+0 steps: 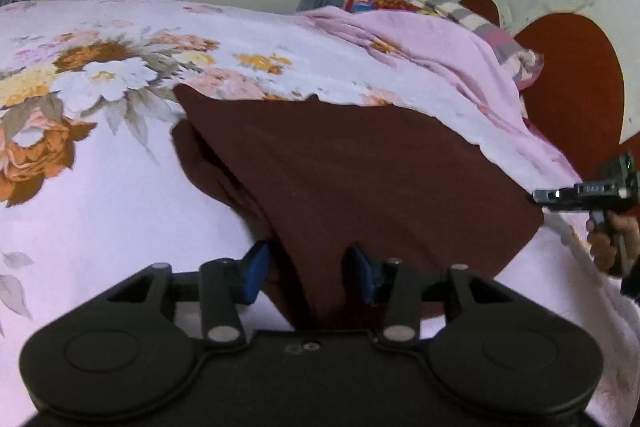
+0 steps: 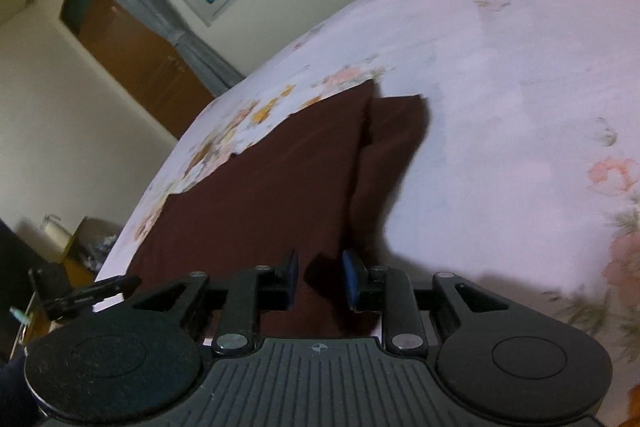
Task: Fold small clothes
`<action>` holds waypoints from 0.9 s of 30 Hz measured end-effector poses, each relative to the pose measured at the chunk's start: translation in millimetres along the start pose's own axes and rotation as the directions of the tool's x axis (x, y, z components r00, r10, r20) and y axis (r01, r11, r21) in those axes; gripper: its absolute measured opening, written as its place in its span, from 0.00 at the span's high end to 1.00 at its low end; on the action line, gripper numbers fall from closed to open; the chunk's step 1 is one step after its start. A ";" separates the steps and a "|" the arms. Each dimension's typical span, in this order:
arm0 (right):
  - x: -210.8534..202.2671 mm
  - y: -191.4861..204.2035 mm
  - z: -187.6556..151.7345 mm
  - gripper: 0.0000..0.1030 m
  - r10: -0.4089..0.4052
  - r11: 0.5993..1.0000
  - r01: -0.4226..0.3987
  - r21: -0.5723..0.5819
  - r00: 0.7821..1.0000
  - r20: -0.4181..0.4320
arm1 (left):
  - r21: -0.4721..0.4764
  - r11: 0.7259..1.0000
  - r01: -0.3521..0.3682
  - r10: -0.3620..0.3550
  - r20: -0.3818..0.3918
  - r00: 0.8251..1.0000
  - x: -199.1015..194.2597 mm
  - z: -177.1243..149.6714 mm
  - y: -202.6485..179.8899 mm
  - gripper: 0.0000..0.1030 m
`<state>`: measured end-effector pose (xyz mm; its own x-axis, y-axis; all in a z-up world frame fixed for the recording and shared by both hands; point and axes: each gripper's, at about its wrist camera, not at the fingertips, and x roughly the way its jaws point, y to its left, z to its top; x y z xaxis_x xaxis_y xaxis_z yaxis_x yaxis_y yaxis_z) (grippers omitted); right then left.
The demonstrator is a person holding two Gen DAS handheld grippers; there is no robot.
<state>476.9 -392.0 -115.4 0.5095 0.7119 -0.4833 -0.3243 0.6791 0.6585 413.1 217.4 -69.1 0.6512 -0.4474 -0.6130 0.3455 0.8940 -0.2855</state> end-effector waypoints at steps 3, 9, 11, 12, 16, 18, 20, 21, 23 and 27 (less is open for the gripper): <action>0.0 5.2 -1.8 0.77 -0.021 0.999 0.020 -0.029 1.000 -0.015 | 0.075 0.997 0.007 -0.006 -0.026 1.000 -0.8 -2.3 -6.8 0.61; 14.4 4.9 -11.7 0.77 0.000 0.999 -0.005 -0.045 0.994 -0.105 | 0.206 0.977 0.054 -0.044 -0.054 0.998 2.0 -15.4 -14.9 0.62; 23.6 3.2 -13.5 0.86 -0.005 0.998 -0.003 -0.061 0.992 -0.124 | 0.252 0.965 0.069 -0.053 -0.068 0.996 7.4 -18.6 -17.7 0.88; 24.7 4.0 -13.2 0.96 0.004 0.997 -0.013 -0.070 0.992 -0.129 | 0.222 0.968 0.114 -0.099 -0.080 0.992 7.9 -15.7 -13.8 0.97; 1.7 8.7 -4.0 0.97 0.062 0.993 -0.071 -0.098 0.994 -0.090 | 0.305 0.924 0.230 -0.192 -0.149 0.970 -4.6 1.6 -14.8 0.98; -14.2 11.4 1.2 0.97 0.064 0.989 -0.074 -0.132 0.995 -0.082 | 0.397 0.884 0.249 -0.164 -0.235 0.958 -10.7 8.5 -20.9 0.98; -18.8 7.6 -0.5 0.97 0.056 0.989 -0.068 -0.135 0.994 -0.094 | 0.442 0.859 0.258 -0.129 -0.301 0.945 -7.7 9.3 -20.4 0.97; -15.4 1.6 -5.5 0.97 0.027 0.991 -0.041 -0.128 0.994 -0.104 | 0.433 0.864 0.254 -0.104 -0.341 0.934 -0.9 6.5 -16.1 0.92; -0.4 -12.3 -19.1 0.97 -0.053 0.993 0.038 -0.108 0.988 -0.145 | 0.337 0.907 0.252 -0.120 -0.368 0.922 6.5 2.8 -0.2 0.84; -18.4 -10.9 -13.4 0.94 -0.095 0.988 0.093 -0.120 0.995 -0.014 | 0.151 0.947 0.283 -0.222 -0.329 0.918 -17.6 14.6 35.5 0.46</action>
<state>460.5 -410.1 -121.4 0.5272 0.6465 -0.5515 -0.3690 0.7587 0.5368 423.8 256.7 -57.8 0.2989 -0.6006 -0.7416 0.6135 0.7162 -0.3327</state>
